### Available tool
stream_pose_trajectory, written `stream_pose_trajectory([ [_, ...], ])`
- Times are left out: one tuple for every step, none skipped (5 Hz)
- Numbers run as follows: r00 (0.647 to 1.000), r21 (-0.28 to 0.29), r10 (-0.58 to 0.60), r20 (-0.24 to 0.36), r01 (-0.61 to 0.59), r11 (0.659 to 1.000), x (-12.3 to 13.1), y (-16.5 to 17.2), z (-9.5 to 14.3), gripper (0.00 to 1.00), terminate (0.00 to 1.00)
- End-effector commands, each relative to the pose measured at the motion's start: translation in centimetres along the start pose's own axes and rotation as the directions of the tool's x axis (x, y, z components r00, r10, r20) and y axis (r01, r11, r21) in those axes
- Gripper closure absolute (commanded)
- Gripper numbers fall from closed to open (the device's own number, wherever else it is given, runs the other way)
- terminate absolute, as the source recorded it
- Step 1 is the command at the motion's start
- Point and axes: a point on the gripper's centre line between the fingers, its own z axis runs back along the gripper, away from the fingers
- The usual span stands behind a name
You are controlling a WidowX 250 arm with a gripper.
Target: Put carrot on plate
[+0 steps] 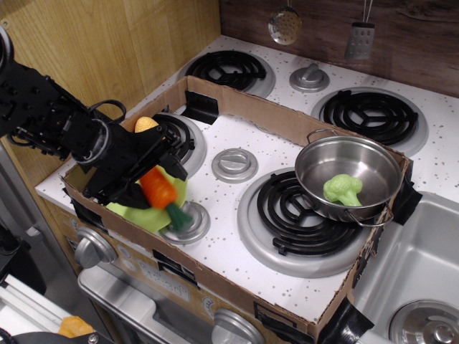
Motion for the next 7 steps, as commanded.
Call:
stream_pose_trajectory([
  [0.992,0.089,-0.100,0.078,0.093,0.992,0.8,-3.4,3.4,0.00,0.00],
  [0.985,0.180,-0.151,0.078,0.135,0.974,1.5,-5.3,5.2,0.00,0.00],
  [0.980,0.252,-0.185,0.074,0.161,0.954,2.0,-7.4,6.9,0.00,0.00],
  [0.977,0.314,-0.202,0.067,0.172,0.934,2.1,-9.3,8.1,0.00,0.00],
  [0.977,0.370,-0.204,0.063,0.167,0.914,1.6,-10.9,9.1,0.00,0.00],
  [0.977,0.370,-0.204,0.063,0.167,0.914,1.6,-10.9,9.1,0.00,0.00],
  [0.977,0.370,-0.204,0.063,0.167,0.914,1.6,-10.9,9.1,0.00,1.00],
])
